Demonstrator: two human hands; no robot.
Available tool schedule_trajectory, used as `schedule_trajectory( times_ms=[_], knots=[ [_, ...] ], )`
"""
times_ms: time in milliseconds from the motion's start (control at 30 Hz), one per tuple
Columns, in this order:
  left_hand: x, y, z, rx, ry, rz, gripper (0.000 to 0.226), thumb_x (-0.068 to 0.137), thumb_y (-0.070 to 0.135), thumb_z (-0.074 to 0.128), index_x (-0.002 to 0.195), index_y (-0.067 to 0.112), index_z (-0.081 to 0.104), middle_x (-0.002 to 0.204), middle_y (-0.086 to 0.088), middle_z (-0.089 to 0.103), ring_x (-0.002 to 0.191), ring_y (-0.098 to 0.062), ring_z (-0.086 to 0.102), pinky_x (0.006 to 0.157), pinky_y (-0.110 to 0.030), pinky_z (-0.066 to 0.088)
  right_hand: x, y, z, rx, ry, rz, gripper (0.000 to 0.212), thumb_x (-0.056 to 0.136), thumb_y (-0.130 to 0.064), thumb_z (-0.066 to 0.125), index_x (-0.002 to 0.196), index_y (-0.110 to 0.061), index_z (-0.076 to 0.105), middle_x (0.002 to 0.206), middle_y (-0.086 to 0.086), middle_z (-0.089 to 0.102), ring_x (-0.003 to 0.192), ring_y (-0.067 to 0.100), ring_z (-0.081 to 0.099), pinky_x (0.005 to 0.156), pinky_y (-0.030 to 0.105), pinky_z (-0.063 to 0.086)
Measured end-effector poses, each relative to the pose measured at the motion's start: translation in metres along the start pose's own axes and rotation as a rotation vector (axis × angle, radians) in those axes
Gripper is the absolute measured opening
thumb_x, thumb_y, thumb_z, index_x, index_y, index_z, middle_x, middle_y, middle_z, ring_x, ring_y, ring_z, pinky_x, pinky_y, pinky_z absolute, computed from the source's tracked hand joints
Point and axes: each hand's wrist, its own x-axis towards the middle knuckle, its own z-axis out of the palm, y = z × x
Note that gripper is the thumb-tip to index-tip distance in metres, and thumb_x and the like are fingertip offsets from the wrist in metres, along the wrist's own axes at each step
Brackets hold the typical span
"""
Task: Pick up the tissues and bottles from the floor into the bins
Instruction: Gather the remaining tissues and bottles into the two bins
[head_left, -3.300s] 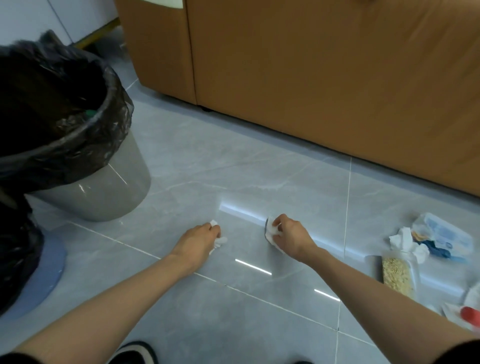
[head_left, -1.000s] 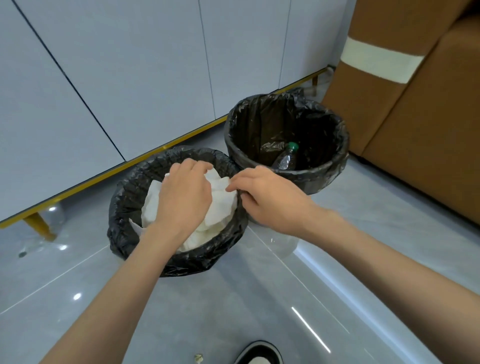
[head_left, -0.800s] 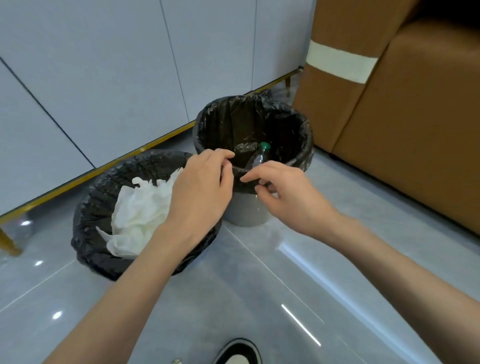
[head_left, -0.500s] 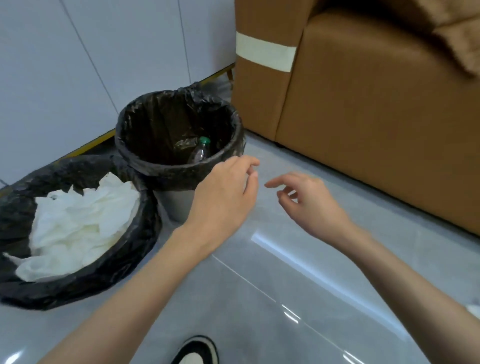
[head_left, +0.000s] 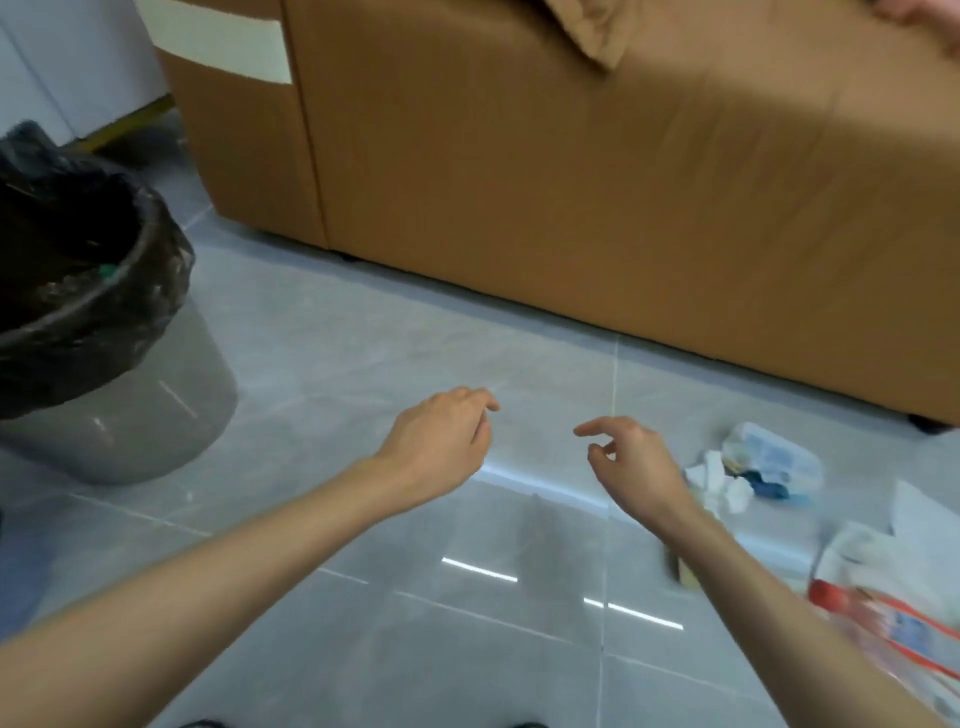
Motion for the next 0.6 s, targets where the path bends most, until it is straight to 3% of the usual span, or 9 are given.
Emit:
schedule_trajectory(
  times_ms=[233, 433, 600],
  knots=[
    [0.019, 0.047, 0.063, -0.010, -0.220, 0.086, 0.036, 0.097, 0.026, 0.036, 0.133, 0.026, 0.045, 0.130, 0.008, 0.052, 0.111, -0.018, 0.055, 0.093, -0.031, 0.042, -0.031, 0.095, -0.007, -0.100, 0.090, 0.331, 0.041, 0.089, -0.017, 0.054, 0.130, -0.020, 0.053, 0.141, 0.006, 0.042, 0.126, 0.028, 0.037, 0.098, 0.039, 0.039],
    [0.024, 0.062, 0.091, -0.071, -0.275, 0.073, 0.036, 0.098, 0.026, 0.037, 0.133, 0.026, 0.044, 0.125, 0.009, 0.053, 0.103, -0.015, 0.056, 0.087, -0.028, 0.042, -0.052, 0.128, 0.007, -0.020, 0.033, 0.508, 0.057, 0.092, -0.037, 0.052, 0.143, -0.025, 0.030, 0.146, 0.012, 0.032, 0.126, 0.036, 0.034, 0.101, 0.045, 0.035],
    [0.018, 0.059, 0.103, -0.120, -0.328, 0.036, 0.036, 0.097, 0.027, 0.038, 0.133, 0.026, 0.043, 0.125, 0.008, 0.052, 0.102, -0.014, 0.055, 0.088, -0.029, 0.044, -0.053, 0.132, 0.013, 0.030, 0.007, 0.595, 0.076, 0.090, -0.041, 0.055, 0.149, -0.032, 0.007, 0.135, 0.017, 0.043, 0.120, 0.039, 0.042, 0.099, 0.044, 0.036]
  ],
)
